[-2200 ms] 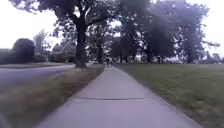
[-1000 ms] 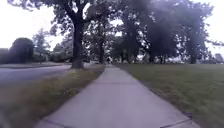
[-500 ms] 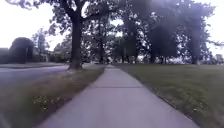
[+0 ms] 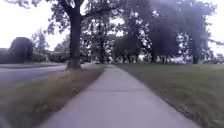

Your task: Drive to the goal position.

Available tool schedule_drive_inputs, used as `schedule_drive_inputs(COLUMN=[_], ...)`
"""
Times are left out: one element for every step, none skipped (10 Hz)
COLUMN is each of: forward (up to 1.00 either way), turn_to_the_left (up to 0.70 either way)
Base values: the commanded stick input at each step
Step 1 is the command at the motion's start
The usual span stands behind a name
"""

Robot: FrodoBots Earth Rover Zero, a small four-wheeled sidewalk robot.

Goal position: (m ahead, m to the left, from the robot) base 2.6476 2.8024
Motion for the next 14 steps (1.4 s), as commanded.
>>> schedule_drive_inputs(forward=[0.7, 0.7, 0.7, 0.7, 0.7, 0.7, 0.7, 0.7, 0.7, 0.7, 0.7, 0.7, 0.7, 0.7], turn_to_the_left=[0.0, 0.0, 0.0, 0.0, 0.0, 0.0, 0.0, 0.0, 0.0, 0.0, 0.0, 0.0, 0.0, 0.0])
